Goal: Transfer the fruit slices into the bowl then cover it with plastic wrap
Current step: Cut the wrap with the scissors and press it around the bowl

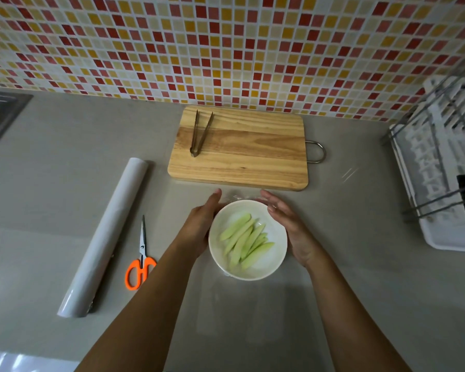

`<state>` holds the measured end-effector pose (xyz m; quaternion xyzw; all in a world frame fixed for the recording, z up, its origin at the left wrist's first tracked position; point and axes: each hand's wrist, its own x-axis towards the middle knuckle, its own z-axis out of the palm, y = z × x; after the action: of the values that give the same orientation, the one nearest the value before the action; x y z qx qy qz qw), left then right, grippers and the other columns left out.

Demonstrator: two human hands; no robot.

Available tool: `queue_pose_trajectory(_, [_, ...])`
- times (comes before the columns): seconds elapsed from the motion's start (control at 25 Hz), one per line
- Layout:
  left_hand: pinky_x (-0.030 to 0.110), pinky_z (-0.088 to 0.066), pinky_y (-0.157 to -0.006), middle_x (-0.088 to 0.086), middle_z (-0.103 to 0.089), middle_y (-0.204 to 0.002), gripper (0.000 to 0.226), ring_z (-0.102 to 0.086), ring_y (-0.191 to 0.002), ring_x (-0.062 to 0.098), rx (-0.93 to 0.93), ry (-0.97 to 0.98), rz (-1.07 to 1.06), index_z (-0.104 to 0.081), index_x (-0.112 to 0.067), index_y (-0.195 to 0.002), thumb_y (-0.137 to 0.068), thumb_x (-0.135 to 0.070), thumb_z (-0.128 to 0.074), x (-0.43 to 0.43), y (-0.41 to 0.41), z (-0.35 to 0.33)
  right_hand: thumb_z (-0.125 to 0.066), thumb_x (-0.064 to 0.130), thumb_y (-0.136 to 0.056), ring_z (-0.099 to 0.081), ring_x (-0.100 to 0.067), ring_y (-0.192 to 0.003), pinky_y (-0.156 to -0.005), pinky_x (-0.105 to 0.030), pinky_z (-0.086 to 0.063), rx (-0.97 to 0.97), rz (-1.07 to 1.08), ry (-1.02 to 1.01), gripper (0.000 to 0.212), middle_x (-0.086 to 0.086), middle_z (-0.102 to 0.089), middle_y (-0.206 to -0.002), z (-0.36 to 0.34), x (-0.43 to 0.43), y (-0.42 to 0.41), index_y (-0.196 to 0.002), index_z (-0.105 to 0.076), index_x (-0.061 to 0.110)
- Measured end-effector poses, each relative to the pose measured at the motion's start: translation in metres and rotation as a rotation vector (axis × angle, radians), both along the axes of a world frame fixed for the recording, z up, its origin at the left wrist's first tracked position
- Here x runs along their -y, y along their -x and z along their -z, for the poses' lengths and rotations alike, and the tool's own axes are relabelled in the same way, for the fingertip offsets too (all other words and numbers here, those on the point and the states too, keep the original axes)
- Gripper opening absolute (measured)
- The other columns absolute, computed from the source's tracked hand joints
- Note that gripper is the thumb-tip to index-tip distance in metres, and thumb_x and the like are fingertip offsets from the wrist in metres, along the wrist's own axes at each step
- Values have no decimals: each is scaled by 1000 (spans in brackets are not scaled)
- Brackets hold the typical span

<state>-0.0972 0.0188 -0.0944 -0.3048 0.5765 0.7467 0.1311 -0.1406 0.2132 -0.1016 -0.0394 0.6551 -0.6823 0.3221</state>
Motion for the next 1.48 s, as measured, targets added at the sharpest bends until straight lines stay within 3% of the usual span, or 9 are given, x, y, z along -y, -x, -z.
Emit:
queue_pose_trajectory(0.12, [40,-57,-80,17,-74,-97,33,-71,-91,31,-29,22,30,-74,-5,-98,-87,-34,-62,0,0,-2,-61,53,-71,-58,-7,-116,-106,-37,-39,0,-37,-7,43,16,-66,-119,-1,-1,-2,-111,-66,38])
queue_pose_trajectory(0.28, [30,-57,-62,10,-75,-80,11,-70,-75,27,-127,60,-119,-77,-5,-82,-83,-10,-67,-8,1,-6,-59,49,-73,-56,1,-115,-100,-25,-40,-67,7,-29,38,19,-67,-116,-3,5,-3,-107,-69,35])
queue_pose_trajectory(0.44, [33,-57,-64,7,-74,-77,17,-69,-71,24,-176,112,-134,-77,-9,-80,-88,-17,-64,-13,-2,-4,-58,51,-72,-60,3,-107,-78,-7,-45,-114,79,0,44,18,-68,-115,-1,9,-9,-112,-66,37])
queue_pose_trajectory(0.72, [40,-53,-70,17,-68,-83,26,-64,-75,25,-229,275,-102,-68,-8,-84,-94,-29,-56,-19,-4,-1,-53,61,-74,-52,11,-114,-80,-2,-42,-143,69,-74,43,20,-57,-129,-2,12,-13,-115,-58,51])
queue_pose_trajectory(0.88, [26,-53,-55,6,-67,-73,27,-64,-63,17,-97,87,-143,-68,-11,-85,-94,-32,-53,-18,-1,-2,-40,73,-75,-49,2,-121,-101,-23,-38,-153,81,-137,51,18,-56,-130,1,15,-11,-116,-58,49])
queue_pose_trajectory(1.0, [24,-53,-52,5,-71,-73,25,-66,-60,17,-35,57,-169,-72,-10,-84,-92,-29,-57,-17,0,-3,-29,82,-73,-59,-2,-110,-99,-33,-44,-136,104,-146,61,18,-65,-117,1,19,-9,-109,-62,46])
queue_pose_trajectory(1.16, [36,-56,-76,7,-76,-89,17,-71,-84,25,-12,40,-102,-78,-14,-87,-79,-23,-66,-16,0,-5,-23,82,-75,-64,-13,-105,-97,-44,-48,-108,137,-210,69,7,-70,-111,5,22,-8,-104,-67,38])
queue_pose_trajectory(1.36, [28,-56,-63,-3,-72,-94,23,-69,-83,19,32,-7,-175,-65,-30,-108,-87,-22,-61,-15,2,-4,-16,86,-69,-69,-4,-86,-89,-38,-53,-71,187,-334,75,12,-75,-91,4,22,-8,-93,-70,41])
queue_pose_trajectory(1.48, [19,-55,-52,-7,-74,-81,25,-71,-71,11,-12,26,-173,-71,-27,-97,-88,-11,-54,-15,2,-6,-13,86,-69,-68,-7,-85,-87,-38,-53,-49,215,-379,74,11,-74,-88,3,24,-7,-87,-69,42])
